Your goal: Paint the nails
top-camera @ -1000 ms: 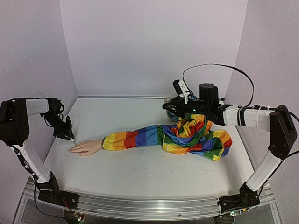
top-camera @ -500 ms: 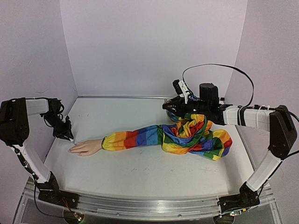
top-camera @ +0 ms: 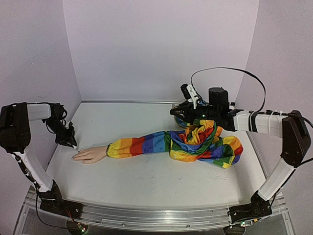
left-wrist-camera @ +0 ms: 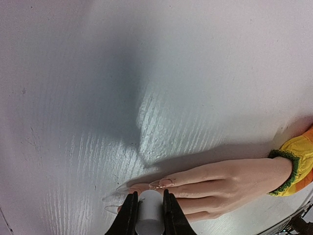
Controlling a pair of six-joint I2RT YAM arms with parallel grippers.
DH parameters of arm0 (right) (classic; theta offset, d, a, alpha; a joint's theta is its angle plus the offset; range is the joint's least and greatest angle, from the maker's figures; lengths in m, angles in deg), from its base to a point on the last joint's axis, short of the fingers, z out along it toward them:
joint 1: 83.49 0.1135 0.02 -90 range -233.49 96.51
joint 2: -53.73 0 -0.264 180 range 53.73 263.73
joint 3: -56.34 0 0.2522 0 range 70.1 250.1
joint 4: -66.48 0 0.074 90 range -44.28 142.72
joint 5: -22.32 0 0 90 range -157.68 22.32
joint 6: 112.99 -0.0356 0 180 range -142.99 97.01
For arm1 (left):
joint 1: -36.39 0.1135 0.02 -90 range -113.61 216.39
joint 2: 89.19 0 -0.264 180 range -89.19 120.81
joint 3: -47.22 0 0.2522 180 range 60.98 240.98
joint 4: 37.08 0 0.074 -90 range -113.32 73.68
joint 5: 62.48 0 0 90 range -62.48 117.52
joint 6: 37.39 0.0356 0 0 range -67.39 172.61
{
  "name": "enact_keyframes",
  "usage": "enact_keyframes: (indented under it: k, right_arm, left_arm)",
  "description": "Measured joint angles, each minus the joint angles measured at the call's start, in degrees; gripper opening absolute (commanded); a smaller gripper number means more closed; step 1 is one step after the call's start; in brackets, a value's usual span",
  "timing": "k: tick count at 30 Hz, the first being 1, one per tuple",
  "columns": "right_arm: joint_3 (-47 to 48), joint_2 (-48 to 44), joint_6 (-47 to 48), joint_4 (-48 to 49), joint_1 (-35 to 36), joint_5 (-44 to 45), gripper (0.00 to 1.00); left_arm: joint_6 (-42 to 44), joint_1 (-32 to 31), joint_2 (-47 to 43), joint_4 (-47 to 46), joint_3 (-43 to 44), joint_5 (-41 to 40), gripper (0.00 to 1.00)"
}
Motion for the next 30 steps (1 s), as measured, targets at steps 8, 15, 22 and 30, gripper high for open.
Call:
enact_keyframes:
  k: [8, 15, 22, 30]
  right_arm:
    - [0.0, 0.0, 0.0, 0.0, 0.0, 0.0, 0.00]
    - [0.0, 0.0, 0.0, 0.0, 0.0, -0.1, 0.00]
    - [0.5, 0.6, 0.0, 0.0, 0.0, -0.2, 0.00]
    - [0.5, 0.8, 0.0, -0.2, 0.0, -0.2, 0.00]
  left_arm:
    - [0.0, 0.0, 0.3, 0.0, 0.0, -1.8, 0.00]
    - [0.0, 0.0, -0.7, 0.0, -0.4, -2.3, 0.00]
    - [0.0, 0.0, -3.2, -1.3, -0.7, 0.9, 0.00]
    - [0.0, 0.0, -3.2, -2.0, -0.7, 4.5, 0.00]
